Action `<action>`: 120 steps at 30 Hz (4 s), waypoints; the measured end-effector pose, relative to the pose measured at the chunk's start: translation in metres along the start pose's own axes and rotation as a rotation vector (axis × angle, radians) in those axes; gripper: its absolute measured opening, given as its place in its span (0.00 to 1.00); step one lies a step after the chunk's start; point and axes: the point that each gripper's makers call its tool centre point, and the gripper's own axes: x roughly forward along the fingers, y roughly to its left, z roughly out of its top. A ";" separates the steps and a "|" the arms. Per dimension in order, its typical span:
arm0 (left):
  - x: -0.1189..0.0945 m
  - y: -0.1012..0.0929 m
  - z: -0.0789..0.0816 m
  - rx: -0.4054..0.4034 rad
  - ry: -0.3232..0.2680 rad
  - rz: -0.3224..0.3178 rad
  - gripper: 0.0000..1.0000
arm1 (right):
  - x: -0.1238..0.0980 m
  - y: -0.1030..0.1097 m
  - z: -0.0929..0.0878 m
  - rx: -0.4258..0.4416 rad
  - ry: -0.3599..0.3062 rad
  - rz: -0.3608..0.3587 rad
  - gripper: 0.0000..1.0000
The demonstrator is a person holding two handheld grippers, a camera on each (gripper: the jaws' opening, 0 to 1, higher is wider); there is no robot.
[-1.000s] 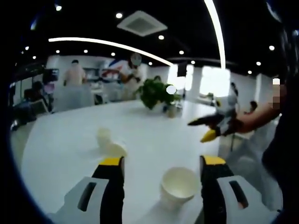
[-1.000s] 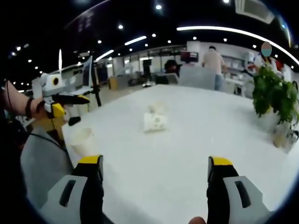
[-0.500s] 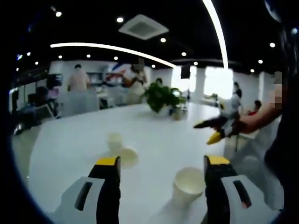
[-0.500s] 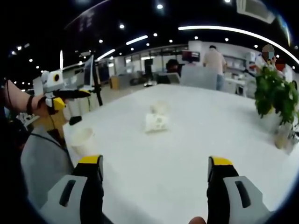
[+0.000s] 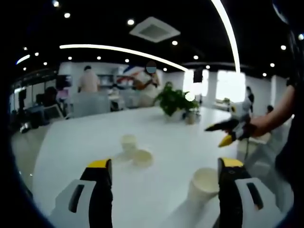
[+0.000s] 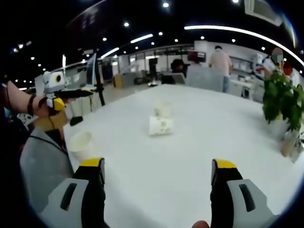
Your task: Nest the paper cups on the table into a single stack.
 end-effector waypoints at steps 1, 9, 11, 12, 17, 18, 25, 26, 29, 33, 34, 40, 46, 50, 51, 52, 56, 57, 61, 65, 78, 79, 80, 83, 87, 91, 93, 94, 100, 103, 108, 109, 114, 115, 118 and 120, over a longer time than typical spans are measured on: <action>0.000 0.001 -0.001 0.000 0.002 0.000 0.93 | 0.002 0.001 0.000 -0.001 0.002 0.001 0.91; -0.006 0.016 -0.006 0.003 -0.006 0.026 0.99 | 0.018 0.010 0.008 -0.020 0.021 0.019 0.91; -0.008 0.018 -0.007 0.002 -0.006 0.025 0.99 | 0.024 0.012 0.010 -0.028 0.026 0.029 0.91; -0.009 0.020 -0.008 -0.002 -0.006 0.025 0.99 | 0.026 0.013 0.011 -0.031 0.028 0.031 0.91; -0.011 0.027 -0.013 -0.002 0.014 0.025 0.99 | 0.047 0.020 0.021 -0.058 0.048 0.053 0.90; -0.011 0.028 -0.013 -0.001 0.014 0.027 0.99 | 0.051 0.021 0.023 -0.063 0.051 0.052 0.89; -0.008 0.032 -0.014 0.035 0.030 0.017 0.99 | 0.093 0.021 0.045 -0.138 0.061 0.020 0.85; -0.006 0.033 -0.014 0.039 0.028 0.014 0.99 | 0.098 0.020 0.045 -0.152 0.075 0.012 0.85; -0.002 0.032 -0.020 0.048 0.052 0.004 0.99 | 0.119 0.020 0.045 -0.162 0.102 0.011 0.80; -0.002 0.031 -0.026 0.046 0.053 -0.002 0.99 | 0.146 0.022 0.038 -0.184 0.165 0.012 0.73; -0.002 0.032 -0.031 0.042 0.060 -0.003 0.99 | 0.152 0.020 0.037 -0.188 0.181 0.001 0.73; -0.005 0.032 -0.043 0.023 0.080 -0.016 0.99 | 0.170 0.012 0.037 -0.185 0.225 -0.027 0.62; -0.006 0.037 -0.045 0.014 0.085 -0.024 0.99 | 0.184 0.002 0.035 -0.185 0.271 -0.079 0.56; -0.006 0.043 -0.051 0.012 0.106 -0.025 0.99 | 0.193 0.006 0.033 -0.212 0.294 -0.081 0.50; -0.006 0.044 -0.053 0.012 0.113 -0.028 0.99 | 0.193 0.006 0.035 -0.216 0.293 -0.086 0.48; -0.007 0.044 -0.054 0.013 0.117 -0.032 0.99 | 0.194 0.006 0.038 -0.218 0.287 -0.093 0.47; -0.006 0.048 -0.054 0.013 0.119 -0.038 0.99 | 0.202 0.009 0.041 -0.248 0.285 -0.091 0.40; -0.006 0.048 -0.054 0.015 0.120 -0.040 0.99 | 0.205 0.010 0.042 -0.264 0.287 -0.090 0.39; -0.007 0.050 -0.056 0.026 0.129 -0.051 0.99 | 0.209 0.008 0.039 -0.292 0.307 -0.101 0.37; -0.009 0.056 -0.059 0.012 0.128 -0.043 0.99 | 0.214 0.007 0.034 -0.312 0.319 -0.109 0.35; -0.010 0.054 -0.062 -0.029 0.119 -0.053 0.99 | 0.220 0.000 0.038 -0.276 0.302 -0.129 0.21; -0.010 0.054 -0.063 -0.026 0.122 -0.053 0.99 | 0.221 -0.002 0.037 -0.270 0.300 -0.128 0.21; -0.009 0.053 -0.062 -0.022 0.121 -0.055 0.98 | 0.221 -0.003 0.038 -0.271 0.299 -0.133 0.20; -0.009 0.052 -0.062 -0.025 0.119 -0.058 0.98 | 0.222 -0.006 0.038 -0.272 0.300 -0.142 0.19; -0.010 0.049 -0.067 -0.028 0.128 -0.066 0.98 | 0.223 -0.007 0.038 -0.292 0.303 -0.145 0.15; -0.011 0.049 -0.069 -0.033 0.128 -0.067 0.98 | 0.223 -0.005 0.035 -0.326 0.307 -0.126 0.06; -0.011 0.050 -0.070 -0.039 0.126 -0.065 0.98 | 0.223 -0.005 0.032 -0.332 0.312 -0.118 0.02; -0.011 0.050 -0.070 -0.040 0.125 -0.064 0.98 | 0.222 -0.005 0.032 -0.334 0.312 -0.115 0.00; -0.016 0.050 -0.073 -0.042 0.129 -0.063 0.98 | 0.223 -0.004 0.031 -0.354 0.307 -0.108 0.00; -0.019 0.052 -0.073 -0.044 0.126 -0.058 0.98 | 0.222 -0.001 0.029 -0.351 0.305 -0.103 0.00; -0.021 0.052 -0.073 -0.038 0.124 -0.061 0.98 | 0.217 0.003 0.028 -0.345 0.299 -0.097 0.00; -0.021 0.051 -0.073 -0.037 0.124 -0.061 0.98 | 0.216 0.003 0.028 -0.344 0.295 -0.094 0.00; -0.022 0.047 -0.072 -0.035 0.126 -0.067 0.97 | 0.208 0.004 0.031 -0.312 0.278 -0.084 0.00; -0.022 0.046 -0.070 -0.039 0.123 -0.068 0.97 | 0.205 0.004 0.032 -0.297 0.273 -0.077 0.00; -0.022 0.046 -0.058 -0.036 0.087 -0.059 0.97 | 0.197 0.004 0.033 -0.272 0.260 -0.069 0.00; -0.021 0.046 -0.057 -0.037 0.086 -0.057 0.98 | 0.191 0.003 0.033 -0.239 0.256 -0.066 0.00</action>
